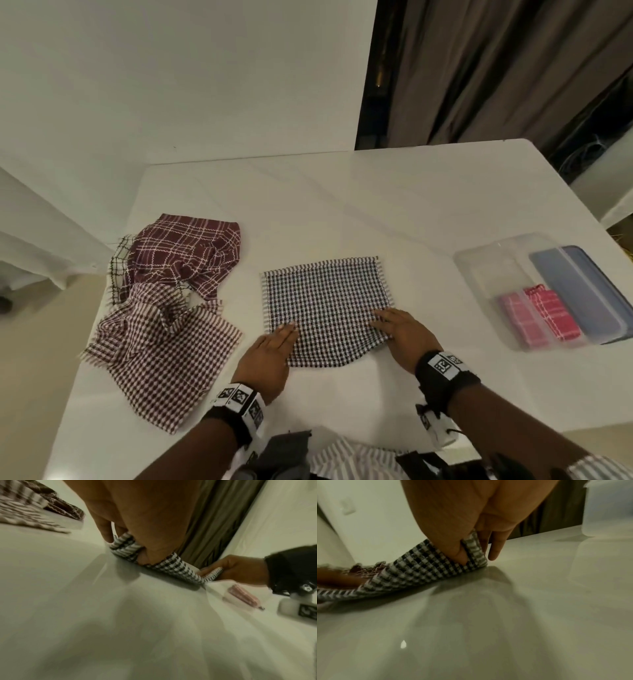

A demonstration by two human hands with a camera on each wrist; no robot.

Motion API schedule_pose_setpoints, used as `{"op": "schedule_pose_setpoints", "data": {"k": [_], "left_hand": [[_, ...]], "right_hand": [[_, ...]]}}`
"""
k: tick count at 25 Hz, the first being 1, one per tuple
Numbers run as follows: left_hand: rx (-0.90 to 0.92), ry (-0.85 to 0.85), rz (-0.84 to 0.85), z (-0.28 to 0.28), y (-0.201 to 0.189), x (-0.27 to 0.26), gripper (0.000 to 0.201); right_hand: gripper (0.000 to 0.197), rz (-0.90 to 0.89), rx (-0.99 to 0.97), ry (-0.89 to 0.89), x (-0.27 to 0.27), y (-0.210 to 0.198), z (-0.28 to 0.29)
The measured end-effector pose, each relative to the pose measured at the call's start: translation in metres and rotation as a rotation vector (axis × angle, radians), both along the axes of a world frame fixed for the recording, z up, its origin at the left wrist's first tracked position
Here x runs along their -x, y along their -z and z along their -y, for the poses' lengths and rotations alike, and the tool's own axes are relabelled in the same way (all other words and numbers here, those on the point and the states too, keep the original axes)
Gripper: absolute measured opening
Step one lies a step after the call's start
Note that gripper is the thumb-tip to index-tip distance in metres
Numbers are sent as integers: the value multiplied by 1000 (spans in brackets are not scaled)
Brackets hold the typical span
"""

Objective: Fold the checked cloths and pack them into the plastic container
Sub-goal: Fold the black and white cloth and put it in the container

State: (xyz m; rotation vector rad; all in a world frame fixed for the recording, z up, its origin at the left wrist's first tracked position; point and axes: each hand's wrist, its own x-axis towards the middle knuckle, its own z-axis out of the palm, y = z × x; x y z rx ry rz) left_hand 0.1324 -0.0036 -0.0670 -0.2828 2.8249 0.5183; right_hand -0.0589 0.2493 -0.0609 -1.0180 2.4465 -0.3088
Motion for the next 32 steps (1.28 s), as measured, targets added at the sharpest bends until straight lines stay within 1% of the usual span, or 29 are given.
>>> {"op": "schedule_pose_setpoints", "data": {"k": [2,4,5,6,8,9,11,12,14,18,22,25,28,30,31,32], "left_hand": [[-146,-100,-65,14,-6,-3,51],[-254,-246,-189,26,-8,-8,26],[-263,-304,-231,31,-11,-10,13],[-249,-347,-236,34,-13,-12,16],[-266,-410,-181,35,-15,-15,33],[-288,-435,-184,35,-16,-15,37],[-297,-475,-196,35,-15,-11,37],[-295,-498,-205,36,-14,-6,37],[-290,-547,-218,38,-9,3,34],[-285,-642,-213,48,-1,23,22],[-281,-705,-217,51,1,36,18],[-288,-742,-164,51,7,40,23],[-247,-683,-82,53,11,40,26],[-272,-676,-118,54,9,40,32],[-250,-672,-169,53,8,40,39],[-168,-650,-223,51,7,40,49]], "right_hand": [[33,52,88,142,6,-13,-4],[11,82,138,217,11,-24,-14],[12,96,160,247,13,-24,-20],[19,121,183,294,14,-23,-27],[31,207,246,401,13,-18,-38],[30,252,278,437,12,-14,-41],[19,292,320,472,13,-9,-41],[16,291,339,482,16,-9,-37],[16,264,361,508,22,-9,-26],[18,188,271,558,36,-8,-4],[21,133,188,548,52,-2,14],[23,132,152,533,58,8,21],[24,128,78,505,60,13,24],[21,146,72,523,60,14,24],[20,135,75,526,59,14,24],[24,66,67,499,56,13,23]]}}
